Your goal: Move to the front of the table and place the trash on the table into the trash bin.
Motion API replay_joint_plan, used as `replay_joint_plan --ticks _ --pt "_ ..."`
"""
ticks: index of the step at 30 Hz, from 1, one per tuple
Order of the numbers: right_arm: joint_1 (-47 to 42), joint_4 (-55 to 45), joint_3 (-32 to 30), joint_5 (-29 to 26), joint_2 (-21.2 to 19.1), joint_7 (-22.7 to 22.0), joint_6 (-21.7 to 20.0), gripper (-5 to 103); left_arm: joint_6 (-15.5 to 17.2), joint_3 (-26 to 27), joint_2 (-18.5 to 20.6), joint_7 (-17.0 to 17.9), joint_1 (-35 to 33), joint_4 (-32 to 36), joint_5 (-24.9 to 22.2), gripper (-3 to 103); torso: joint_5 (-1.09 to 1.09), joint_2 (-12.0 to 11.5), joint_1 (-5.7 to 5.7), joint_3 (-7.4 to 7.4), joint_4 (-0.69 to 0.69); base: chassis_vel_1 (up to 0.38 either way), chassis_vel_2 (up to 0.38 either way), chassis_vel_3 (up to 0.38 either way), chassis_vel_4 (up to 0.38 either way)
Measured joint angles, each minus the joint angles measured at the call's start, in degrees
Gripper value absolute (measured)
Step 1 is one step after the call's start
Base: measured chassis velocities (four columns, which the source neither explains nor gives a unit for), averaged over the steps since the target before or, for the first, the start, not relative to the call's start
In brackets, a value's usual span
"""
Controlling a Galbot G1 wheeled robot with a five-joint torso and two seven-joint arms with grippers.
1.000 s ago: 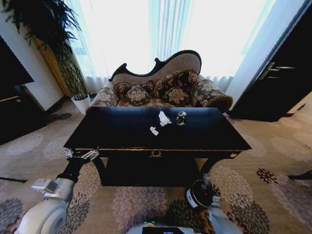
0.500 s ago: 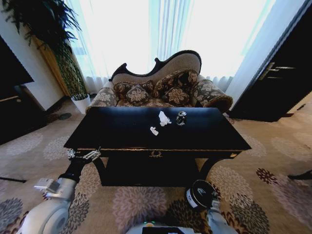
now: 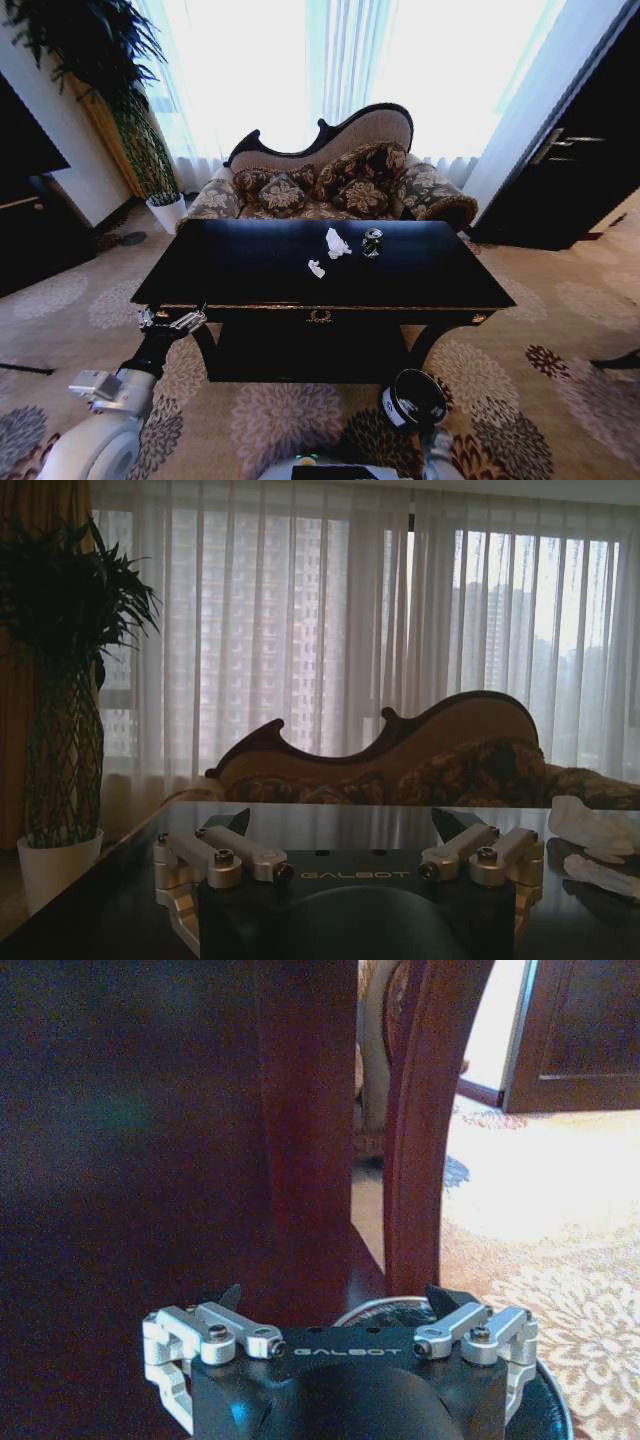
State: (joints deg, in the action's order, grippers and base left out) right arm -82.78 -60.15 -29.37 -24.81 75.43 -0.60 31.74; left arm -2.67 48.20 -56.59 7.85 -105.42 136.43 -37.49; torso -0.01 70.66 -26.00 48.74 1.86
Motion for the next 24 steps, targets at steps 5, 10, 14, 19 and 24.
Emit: replay_joint_plan --ticks 5,10,14,19,24 --pt "-8.1 -10.3 -1.1 1.3 2.0 -0.4 2.5 100 0.0 0.0 0.0 0.0 0.0 0.0 0.0 100 0.0 0.0 0.0 0.0 0.0 0.0 0.0 0.0 0.0" --pt "-14.8 -18.6 -2.3 1.0 3.6 -0.9 3.9 100 0.0 0.0 0.0 0.0 0.0 0.0 0.0 100 -0.01 0.0 0.0 0.0 0.0 0.0 0.0 0.0 0.0" --pt "-19.4 -24.8 -2.9 1.8 4.3 -1.9 4.6 100 0.1 0.0 0.0 0.0 0.0 0.0 0.0 100 -0.01 0.0 0.0 0.0 0.0 0.0 0.0 0.0 0.0" --pt "-24.6 -31.2 -3.7 1.3 4.1 -2.3 5.9 100 0.1 0.0 0.0 0.0 0.0 0.0 0.0 100 0.01 0.0 0.0 0.0 0.0 0.0 0.0 0.0 0.0" --pt "-29.6 -45.9 -8.4 -2.2 4.6 -3.3 3.5 100 0.1 0.0 0.0 0.0 0.0 0.0 0.0 100 0.0 0.0 0.0 0.01 0.0 0.0 0.0 0.0 0.0"
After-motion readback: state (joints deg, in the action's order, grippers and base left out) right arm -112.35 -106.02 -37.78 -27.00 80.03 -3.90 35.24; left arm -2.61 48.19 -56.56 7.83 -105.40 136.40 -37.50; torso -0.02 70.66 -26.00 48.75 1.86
